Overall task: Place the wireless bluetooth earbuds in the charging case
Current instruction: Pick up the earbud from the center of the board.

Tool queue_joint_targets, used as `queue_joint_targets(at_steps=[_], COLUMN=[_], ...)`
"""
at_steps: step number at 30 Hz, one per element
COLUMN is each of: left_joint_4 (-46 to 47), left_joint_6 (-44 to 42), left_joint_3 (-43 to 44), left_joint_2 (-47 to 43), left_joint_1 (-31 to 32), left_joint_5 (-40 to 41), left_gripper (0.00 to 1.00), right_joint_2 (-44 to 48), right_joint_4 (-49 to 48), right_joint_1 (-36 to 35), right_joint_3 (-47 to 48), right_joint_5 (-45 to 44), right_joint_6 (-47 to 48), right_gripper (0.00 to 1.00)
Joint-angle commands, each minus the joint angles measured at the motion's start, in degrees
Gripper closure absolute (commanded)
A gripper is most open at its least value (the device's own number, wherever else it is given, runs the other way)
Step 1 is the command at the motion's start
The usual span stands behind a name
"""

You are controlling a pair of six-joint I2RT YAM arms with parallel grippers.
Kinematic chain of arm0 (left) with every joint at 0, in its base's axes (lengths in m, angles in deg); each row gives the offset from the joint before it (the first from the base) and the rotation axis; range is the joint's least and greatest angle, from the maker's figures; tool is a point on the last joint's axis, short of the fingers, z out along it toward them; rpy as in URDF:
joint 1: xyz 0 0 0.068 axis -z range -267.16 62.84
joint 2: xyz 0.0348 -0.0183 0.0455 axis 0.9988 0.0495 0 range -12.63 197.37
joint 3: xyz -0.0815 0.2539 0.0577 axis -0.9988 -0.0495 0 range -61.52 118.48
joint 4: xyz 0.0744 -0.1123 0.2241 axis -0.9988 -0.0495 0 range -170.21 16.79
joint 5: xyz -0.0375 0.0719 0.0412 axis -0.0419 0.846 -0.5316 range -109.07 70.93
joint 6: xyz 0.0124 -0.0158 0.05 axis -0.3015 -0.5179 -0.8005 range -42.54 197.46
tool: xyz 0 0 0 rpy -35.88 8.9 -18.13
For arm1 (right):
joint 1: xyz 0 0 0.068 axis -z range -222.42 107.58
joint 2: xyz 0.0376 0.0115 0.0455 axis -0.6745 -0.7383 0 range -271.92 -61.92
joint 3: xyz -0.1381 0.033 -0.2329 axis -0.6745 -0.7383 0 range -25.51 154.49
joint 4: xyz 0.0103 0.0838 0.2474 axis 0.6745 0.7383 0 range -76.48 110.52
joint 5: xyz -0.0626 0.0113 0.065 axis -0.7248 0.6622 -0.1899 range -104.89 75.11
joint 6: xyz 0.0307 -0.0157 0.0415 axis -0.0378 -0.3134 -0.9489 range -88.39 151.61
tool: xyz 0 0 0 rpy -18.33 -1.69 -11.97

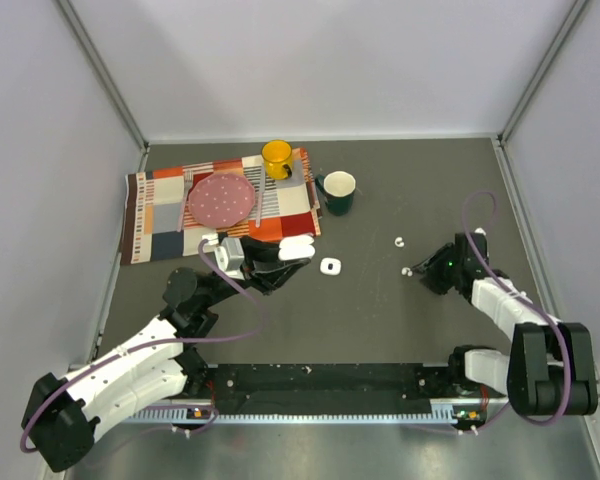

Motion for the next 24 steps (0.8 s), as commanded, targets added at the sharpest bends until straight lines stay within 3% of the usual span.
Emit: queue_joint_targets(at_steps=[1, 4, 10, 24], left_joint_4=[2.6, 2.7, 2.7, 2.0], left_joint_6=[0.0, 0.0, 0.4, -0.1], left_joint_3=[0.0, 0.0, 0.6, 0.7], left_joint_2=[-0.9, -0.5, 0.0, -0.1], left_joint_1=[-0.2, -0.2, -0.2, -0.2], left_joint_5=[0.6, 0.7, 0.1, 0.6], left_gripper=[1.00, 1.00, 1.00, 1.00], right_joint_2=[3.9, 1.5, -12.8, -17.0], right_joint_4=[1.0, 0.9, 6.1, 12.8], right_joint_1=[-0.5, -0.5, -0.5, -1.9], right_joint_3=[3.5, 7.4, 18.1, 21.9], right_joint_5=[-3.4, -1.3, 7.0, 8.3], right_joint_6=[8.8, 19.7, 31.8, 38.5], right_gripper=[0.57, 0.58, 0.64, 0.71])
